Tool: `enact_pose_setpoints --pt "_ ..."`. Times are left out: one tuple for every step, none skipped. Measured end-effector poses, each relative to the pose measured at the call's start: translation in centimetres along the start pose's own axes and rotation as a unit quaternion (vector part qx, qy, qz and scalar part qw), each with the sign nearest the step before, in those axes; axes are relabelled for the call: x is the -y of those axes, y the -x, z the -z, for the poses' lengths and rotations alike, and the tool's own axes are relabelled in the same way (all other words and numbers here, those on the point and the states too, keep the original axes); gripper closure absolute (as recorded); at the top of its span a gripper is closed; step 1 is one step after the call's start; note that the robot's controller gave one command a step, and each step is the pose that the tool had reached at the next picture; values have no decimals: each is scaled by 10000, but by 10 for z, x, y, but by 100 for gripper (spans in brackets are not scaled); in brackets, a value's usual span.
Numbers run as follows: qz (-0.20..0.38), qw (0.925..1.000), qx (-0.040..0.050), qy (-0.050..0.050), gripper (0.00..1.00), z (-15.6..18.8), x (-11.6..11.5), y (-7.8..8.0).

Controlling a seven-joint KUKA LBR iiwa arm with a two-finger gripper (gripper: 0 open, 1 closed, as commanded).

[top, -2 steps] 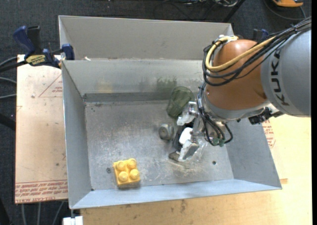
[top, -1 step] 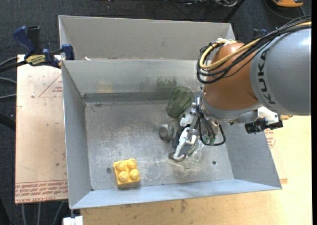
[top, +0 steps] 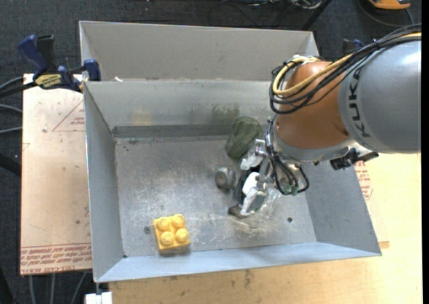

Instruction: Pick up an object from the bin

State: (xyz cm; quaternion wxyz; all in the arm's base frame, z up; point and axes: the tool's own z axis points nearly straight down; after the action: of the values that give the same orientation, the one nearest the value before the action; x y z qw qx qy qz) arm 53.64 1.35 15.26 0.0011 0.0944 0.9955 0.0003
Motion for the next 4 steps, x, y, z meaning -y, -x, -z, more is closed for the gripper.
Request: enact_pose_setpoints --pt "937 9956 40 33 0 -27 14 4" --pt "-203 9997 -62 108 0 -40 34 8" --pt "-636 9979 -61 111 0 -39 33 8" --pt "-591 9982 -45 107 0 -39 33 8"
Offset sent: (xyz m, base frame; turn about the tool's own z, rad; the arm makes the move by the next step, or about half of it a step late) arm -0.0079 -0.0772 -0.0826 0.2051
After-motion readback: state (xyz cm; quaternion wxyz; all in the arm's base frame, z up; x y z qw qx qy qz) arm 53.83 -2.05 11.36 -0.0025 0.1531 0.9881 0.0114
